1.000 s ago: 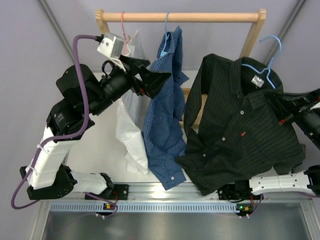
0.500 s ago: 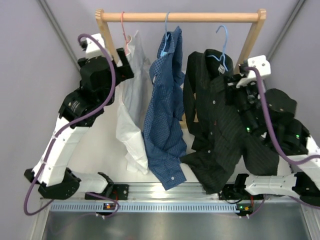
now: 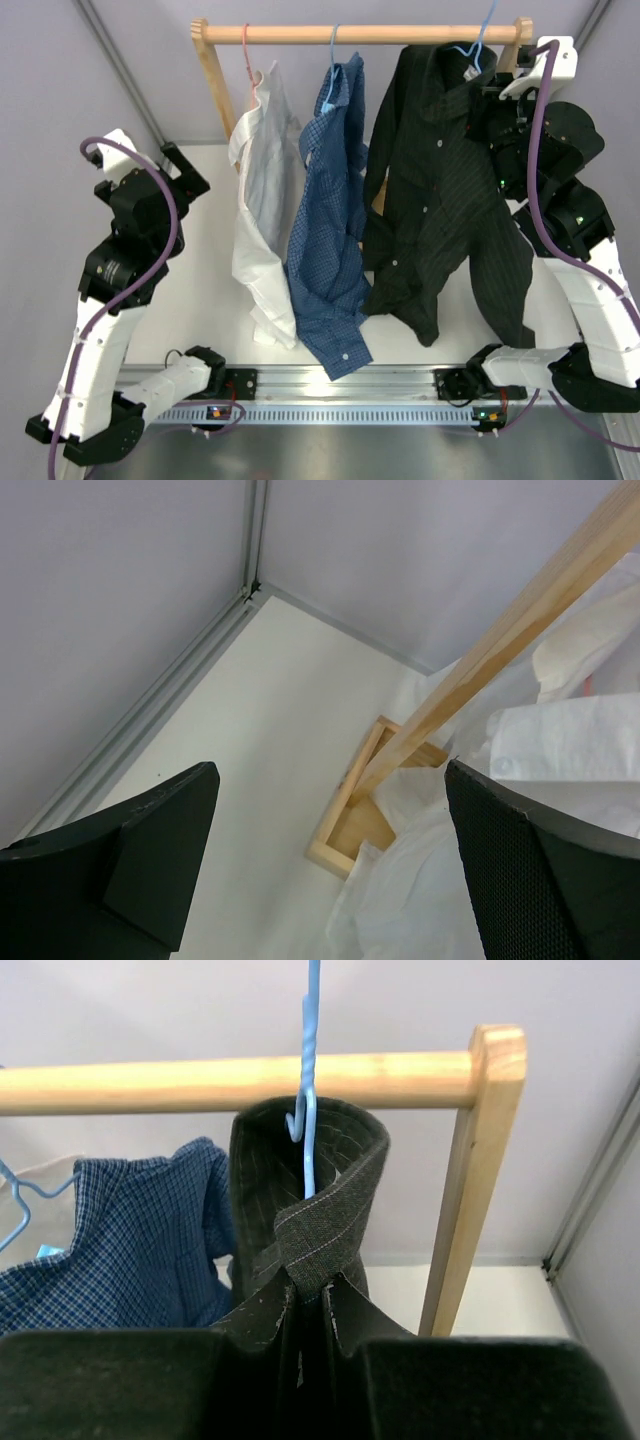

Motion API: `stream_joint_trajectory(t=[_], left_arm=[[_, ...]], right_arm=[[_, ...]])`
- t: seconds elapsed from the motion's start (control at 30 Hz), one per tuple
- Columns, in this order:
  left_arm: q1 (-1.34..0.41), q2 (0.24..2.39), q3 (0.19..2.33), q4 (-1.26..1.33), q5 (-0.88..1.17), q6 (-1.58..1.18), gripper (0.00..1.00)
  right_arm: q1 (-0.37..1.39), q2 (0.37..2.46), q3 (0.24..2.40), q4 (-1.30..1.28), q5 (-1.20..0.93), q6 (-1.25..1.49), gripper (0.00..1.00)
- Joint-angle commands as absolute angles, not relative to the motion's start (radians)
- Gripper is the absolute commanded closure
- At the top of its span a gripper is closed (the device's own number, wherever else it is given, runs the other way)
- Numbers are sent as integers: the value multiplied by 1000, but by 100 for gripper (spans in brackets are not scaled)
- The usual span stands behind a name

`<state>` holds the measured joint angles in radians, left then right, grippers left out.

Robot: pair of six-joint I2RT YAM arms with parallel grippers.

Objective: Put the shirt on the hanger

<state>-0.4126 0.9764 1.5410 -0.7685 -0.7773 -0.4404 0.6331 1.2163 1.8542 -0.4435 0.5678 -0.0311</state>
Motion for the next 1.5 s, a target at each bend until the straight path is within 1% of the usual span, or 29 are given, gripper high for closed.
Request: stream_joint_trajectory(t=[0.0, 0.23, 0.27, 0.37, 0.53, 0.63, 0.67, 0.7, 0.73, 0.77, 0.8, 0.9, 0.93, 1.0, 1.13, 1.17, 1.23, 1.27, 1.33, 1.47], left_arm=[[-405, 902, 1494, -778, -814, -469, 2], [-406, 784, 1373, -772, -799, -482, 2], [-407, 779, 1326, -759, -804, -476, 2], [-406, 764, 1217, -692, -804, -459, 2], [-405, 761, 1071, -577, -816, -448, 2], [-405, 746, 1039, -555, -807, -462, 2], [-405, 741, 1037, -551, -802, -460, 2], [-405, 739, 1040, -551, -802, -453, 2], [-405, 741, 1061, -561, -804, -448, 2], [-405, 741, 1077, -580, -804, -442, 2], [-405, 741, 1094, -610, -792, -416, 2], [-405, 750, 1173, -678, -772, -358, 2], [-405, 752, 1187, -707, -769, -339, 2], [-405, 746, 1198, -719, -775, -310, 2], [-405, 697, 1131, -658, -767, -302, 2], [-405, 680, 1109, -637, -758, -290, 2], [-405, 615, 1042, -585, -744, -262, 2], [-405, 594, 1020, -539, -736, -229, 2], [-403, 560, 994, -531, -727, -210, 2], [-397, 552, 982, -570, -727, -221, 2]], right_arm=[[562, 1227, 1882, -397, 413, 78, 100], [529, 1195, 1741, -308, 393, 120, 100], [531, 1192, 1721, -276, 403, 120, 100], [529, 1161, 1596, -197, 440, 140, 100], [549, 1123, 1509, -146, 477, 175, 99], [551, 1115, 1486, -143, 466, 172, 81], [551, 1112, 1480, -146, 460, 170, 58], [551, 1109, 1479, -152, 453, 172, 42], [552, 1103, 1474, -155, 422, 172, 30], [552, 1082, 1471, -161, 405, 173, 9], [551, 1066, 1470, -175, 390, 176, 1], [551, 993, 1482, -280, 360, 158, 1], [551, 976, 1491, -373, 382, 144, 1], [549, 913, 1487, -449, 425, 100, 1], [549, 773, 1405, -629, 624, 74, 1], [549, 712, 1358, -690, 647, 83, 0], [551, 648, 1306, -728, 699, 95, 0], [551, 581, 1252, -747, 710, 97, 1], [549, 496, 1201, -778, 732, 109, 1], [551, 414, 1167, -842, 686, 164, 1]])
